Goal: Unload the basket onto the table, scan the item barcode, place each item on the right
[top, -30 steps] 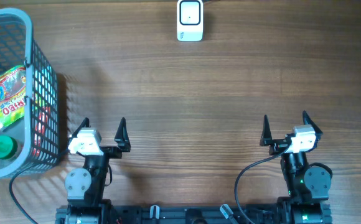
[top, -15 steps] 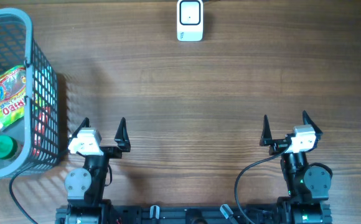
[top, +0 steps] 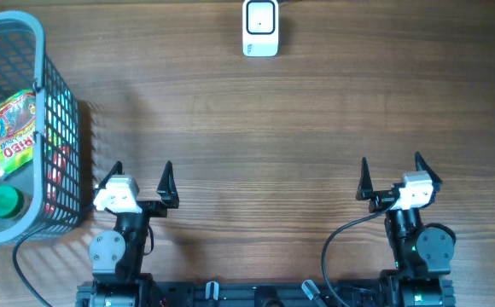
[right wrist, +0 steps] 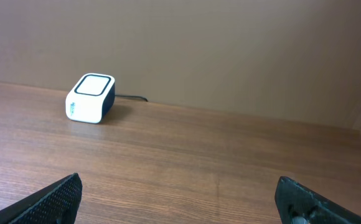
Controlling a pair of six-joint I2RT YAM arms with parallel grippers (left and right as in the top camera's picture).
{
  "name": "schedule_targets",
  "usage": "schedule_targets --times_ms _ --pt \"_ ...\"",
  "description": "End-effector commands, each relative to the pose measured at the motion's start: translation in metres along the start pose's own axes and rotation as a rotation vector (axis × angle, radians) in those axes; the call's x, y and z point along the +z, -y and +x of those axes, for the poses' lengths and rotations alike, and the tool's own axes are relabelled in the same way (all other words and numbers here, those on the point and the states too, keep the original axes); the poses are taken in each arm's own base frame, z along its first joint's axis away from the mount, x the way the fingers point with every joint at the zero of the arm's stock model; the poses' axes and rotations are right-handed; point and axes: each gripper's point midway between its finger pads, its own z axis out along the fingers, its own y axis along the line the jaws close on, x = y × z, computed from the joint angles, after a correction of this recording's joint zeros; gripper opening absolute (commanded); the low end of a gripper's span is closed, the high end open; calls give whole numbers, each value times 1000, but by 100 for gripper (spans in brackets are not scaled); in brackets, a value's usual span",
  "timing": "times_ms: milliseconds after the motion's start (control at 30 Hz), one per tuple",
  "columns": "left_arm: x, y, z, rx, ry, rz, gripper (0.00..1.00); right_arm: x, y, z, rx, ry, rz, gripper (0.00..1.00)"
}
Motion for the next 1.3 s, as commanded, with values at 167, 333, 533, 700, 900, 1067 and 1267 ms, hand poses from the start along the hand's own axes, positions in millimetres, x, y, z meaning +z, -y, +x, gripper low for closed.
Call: schedule_targets --times_ms 167,333,533,700,900,1067,1267 --pt "1 -2 4 -6 -4 -7 100 0 1 -2 11 8 2 100" --pt "1 -3 4 -5 -3 -16 100 0 1 -2 12 8 2 100" --pt "1 -4 4 -5 -2 -18 100 0 1 -2 11 8 2 100" --pt "1 0 3 -6 -2 0 100 0 1 -2 12 8 2 100" --pt "-3 30 -4 -1 4 168 100 0 1 -2 11 8 2 100" --pt "-13 46 -30 3 31 243 100 0 1 -2 11 8 2 100" --pt "-28 53 -60 3 28 242 100 0 1 -2 11 8 2 100"
